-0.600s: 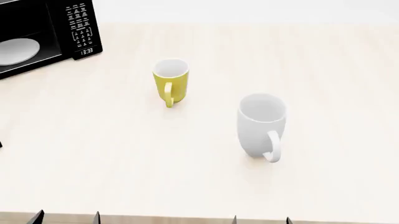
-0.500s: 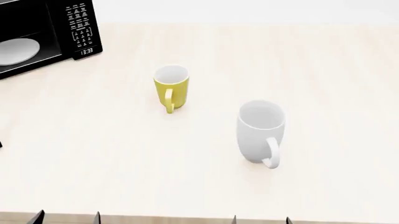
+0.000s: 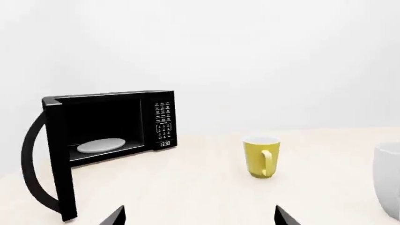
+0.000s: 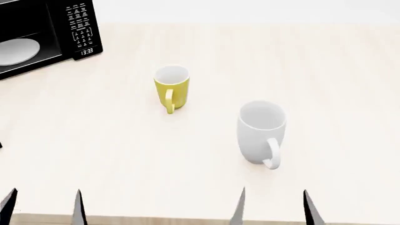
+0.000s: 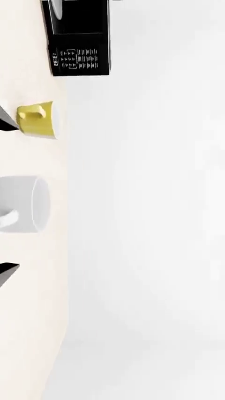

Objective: Close the microwave.

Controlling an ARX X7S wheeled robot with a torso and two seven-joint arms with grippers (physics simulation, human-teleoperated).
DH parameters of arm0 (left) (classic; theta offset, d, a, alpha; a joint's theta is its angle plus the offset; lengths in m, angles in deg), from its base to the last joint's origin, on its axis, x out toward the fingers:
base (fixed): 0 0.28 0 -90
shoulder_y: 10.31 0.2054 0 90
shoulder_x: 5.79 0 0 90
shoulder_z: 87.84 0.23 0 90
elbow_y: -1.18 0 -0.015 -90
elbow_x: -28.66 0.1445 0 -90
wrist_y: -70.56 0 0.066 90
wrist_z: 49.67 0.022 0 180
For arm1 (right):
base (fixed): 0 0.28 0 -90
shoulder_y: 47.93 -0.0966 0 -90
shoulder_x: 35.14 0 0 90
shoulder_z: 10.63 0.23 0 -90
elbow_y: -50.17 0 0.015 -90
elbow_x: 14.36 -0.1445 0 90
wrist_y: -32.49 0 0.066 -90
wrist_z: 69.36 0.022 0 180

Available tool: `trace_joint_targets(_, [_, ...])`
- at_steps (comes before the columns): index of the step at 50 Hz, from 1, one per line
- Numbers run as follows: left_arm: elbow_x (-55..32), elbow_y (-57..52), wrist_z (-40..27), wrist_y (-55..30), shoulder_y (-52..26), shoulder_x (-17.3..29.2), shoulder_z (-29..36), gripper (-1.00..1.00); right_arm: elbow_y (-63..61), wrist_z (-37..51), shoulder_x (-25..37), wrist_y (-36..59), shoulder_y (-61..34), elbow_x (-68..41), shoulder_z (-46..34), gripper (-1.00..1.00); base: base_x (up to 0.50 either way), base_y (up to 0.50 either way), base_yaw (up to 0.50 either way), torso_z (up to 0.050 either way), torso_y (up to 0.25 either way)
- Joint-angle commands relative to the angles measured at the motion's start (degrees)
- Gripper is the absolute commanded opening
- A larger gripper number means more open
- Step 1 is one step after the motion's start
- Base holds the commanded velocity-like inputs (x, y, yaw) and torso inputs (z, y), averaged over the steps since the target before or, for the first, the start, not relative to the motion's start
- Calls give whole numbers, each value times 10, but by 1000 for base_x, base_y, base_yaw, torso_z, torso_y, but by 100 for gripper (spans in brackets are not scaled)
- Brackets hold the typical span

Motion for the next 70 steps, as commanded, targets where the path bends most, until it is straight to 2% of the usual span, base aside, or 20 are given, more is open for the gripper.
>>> trace_joint_targets(1, [75, -212, -60, 114, 33, 15, -26, 100, -114, 21, 7, -211, 17, 10, 17, 100, 0, 0, 0, 0, 0])
trace_joint_targets(5, [88, -250, -67, 125, 38, 19, -28, 100, -122, 23, 11, -224, 20, 4, 13, 100, 0, 0, 0, 0, 0])
trace_joint_targets(16, [96, -247, -77, 125, 41, 27, -18, 100, -115, 33, 18, -242, 22, 24, 6, 100, 0, 0, 0, 0, 0])
trace_joint_targets(70, [92, -241, -108, 122, 45, 57, 17, 100, -102, 68, 48, -245, 23, 42, -27, 100, 0, 500, 0, 0, 0])
